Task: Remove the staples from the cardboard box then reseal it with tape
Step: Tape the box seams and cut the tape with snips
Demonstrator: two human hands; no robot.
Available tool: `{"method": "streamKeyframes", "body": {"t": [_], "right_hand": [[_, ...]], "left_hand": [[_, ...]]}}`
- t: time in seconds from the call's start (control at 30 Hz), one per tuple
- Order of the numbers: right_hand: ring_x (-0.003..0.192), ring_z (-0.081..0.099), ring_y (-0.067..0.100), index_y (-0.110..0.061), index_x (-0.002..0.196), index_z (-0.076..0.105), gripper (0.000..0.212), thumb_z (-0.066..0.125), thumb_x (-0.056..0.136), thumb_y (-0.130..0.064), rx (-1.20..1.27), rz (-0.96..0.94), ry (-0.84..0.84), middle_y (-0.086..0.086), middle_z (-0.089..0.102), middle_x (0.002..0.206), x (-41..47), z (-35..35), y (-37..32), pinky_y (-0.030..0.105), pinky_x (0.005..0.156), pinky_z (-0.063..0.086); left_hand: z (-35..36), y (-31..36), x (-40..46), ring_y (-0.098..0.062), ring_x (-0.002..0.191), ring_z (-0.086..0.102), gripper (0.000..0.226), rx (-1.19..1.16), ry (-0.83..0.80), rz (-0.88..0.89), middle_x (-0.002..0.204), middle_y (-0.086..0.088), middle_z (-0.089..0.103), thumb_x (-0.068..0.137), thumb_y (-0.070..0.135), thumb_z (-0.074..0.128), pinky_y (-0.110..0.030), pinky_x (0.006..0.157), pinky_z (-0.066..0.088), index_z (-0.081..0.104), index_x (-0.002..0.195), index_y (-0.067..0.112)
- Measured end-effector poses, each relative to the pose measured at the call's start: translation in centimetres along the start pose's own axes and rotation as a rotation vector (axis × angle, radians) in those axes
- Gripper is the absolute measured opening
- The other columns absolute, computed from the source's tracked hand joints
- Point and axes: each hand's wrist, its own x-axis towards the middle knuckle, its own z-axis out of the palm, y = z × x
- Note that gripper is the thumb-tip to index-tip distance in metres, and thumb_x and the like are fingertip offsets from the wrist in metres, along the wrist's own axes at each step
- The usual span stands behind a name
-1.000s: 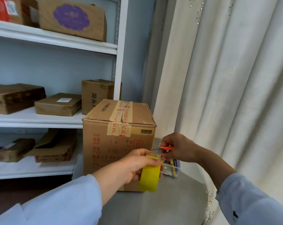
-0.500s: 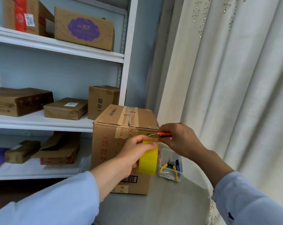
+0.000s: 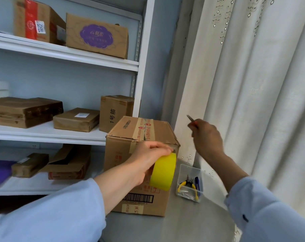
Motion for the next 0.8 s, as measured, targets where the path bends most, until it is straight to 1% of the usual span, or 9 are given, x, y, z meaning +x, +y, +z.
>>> {"method": "streamKeyframes", "body": {"t": [0.13,0.2,0.27,0.33,0.4,0.47,0.6,0.7,0.8], "right_hand": [[0.075,0.059,0.022,-0.013,0.101,0.068,0.017,0.057,0.093,-0.023,0.068,-0.064,-0.127,0.007,0.067,0.089,0.8,0.4,0.7,0.033,0.069,0.049],[0.069,0.057,0.016,-0.011,0.101,0.068,0.022,0.068,0.085,-0.025,0.234,-0.047,-0.398,0.005,0.065,0.086,0.3,1.3,0.4,0.029,0.063,0.047],[0.068,0.057,0.017,-0.013,0.100,0.068,0.030,0.076,0.078,-0.031,0.398,-0.006,-0.599,0.005,0.064,0.084,-0.2,2.3,0.3,0.033,0.059,0.049],[0.074,0.058,0.018,-0.030,0.088,0.068,0.020,0.078,0.072,-0.036,0.384,-0.019,-0.532,-0.002,0.064,0.081,-0.5,3.6,0.6,0.042,0.067,0.050],[0.076,0.054,0.013,-0.039,0.076,0.061,0.016,0.077,0.075,-0.035,0.293,-0.019,-0.397,-0.011,0.059,0.075,-0.7,4.5,0.5,0.034,0.067,0.044],[0.079,0.056,0.014,-0.035,0.084,0.065,0.011,0.074,0.078,-0.035,0.211,-0.037,-0.319,-0.011,0.058,0.077,-1.2,4.8,-0.6,0.029,0.065,0.041],[0.083,0.058,0.018,-0.027,0.091,0.067,0.014,0.071,0.081,-0.037,0.105,-0.043,-0.247,-0.003,0.063,0.085,-2.2,4.9,-2.8,0.028,0.060,0.039],[0.058,0.053,0.009,-0.013,0.084,0.067,0.022,0.071,0.083,-0.035,0.391,0.062,-0.339,-0.006,0.058,0.062,-1.7,4.1,-2.9,0.021,0.051,0.038],[0.038,0.044,0.000,-0.008,0.074,0.062,0.022,0.071,0.084,-0.026,0.711,0.129,-0.449,-0.013,0.047,0.039,-1.1,2.2,-2.9,0.013,0.042,0.035]], "left_hand": [[-1.7,-0.6,0.6,-0.024,0.102,0.062,0.008,0.080,-0.020,-0.054,0.098,0.001,0.071,0.083,0.020,0.070,-0.051,0.095,0.048,0.077,0.082,0.023],[-2.3,-0.5,1.4,-0.022,0.104,0.059,0.011,0.097,0.004,-0.053,0.101,0.004,0.069,0.085,0.021,0.069,-0.049,0.096,0.046,0.077,0.080,0.026],[-2.9,-0.5,2.1,-0.021,0.110,0.055,0.013,0.115,0.027,-0.047,0.111,0.005,0.066,0.085,0.023,0.069,-0.047,0.098,0.044,0.078,0.078,0.029],[-3.4,-0.5,2.8,-0.021,0.116,0.051,0.009,0.117,0.041,-0.043,0.122,0.004,0.061,0.082,0.025,0.071,-0.045,0.101,0.041,0.077,0.089,0.027],[-4.2,-0.6,3.7,-0.020,0.114,0.051,0.030,0.104,0.091,-0.046,0.123,0.002,0.060,0.077,0.028,0.076,-0.037,0.093,0.043,0.072,0.105,0.021],[-4.9,-0.5,4.3,-0.020,0.104,0.056,0.041,0.076,0.134,-0.076,0.113,-0.001,0.064,0.071,0.028,0.080,-0.032,0.080,0.045,0.069,0.110,0.019],[-5.5,-0.4,4.5,-0.022,0.099,0.061,0.027,0.158,0.039,-0.104,0.104,-0.005,0.069,0.068,0.021,0.081,-0.034,0.086,0.050,0.076,0.095,0.017],[-4.6,-0.6,3.7,-0.016,0.086,0.063,0.012,0.145,-0.030,-0.088,0.092,-0.004,0.071,0.083,0.011,0.068,-0.024,0.065,0.048,0.075,0.093,0.010],[-3.9,-0.8,3.4,-0.014,0.085,0.064,0.012,0.148,-0.062,-0.072,0.090,-0.002,0.072,0.087,0.012,0.064,-0.025,0.068,0.049,0.074,0.092,0.011]]}}
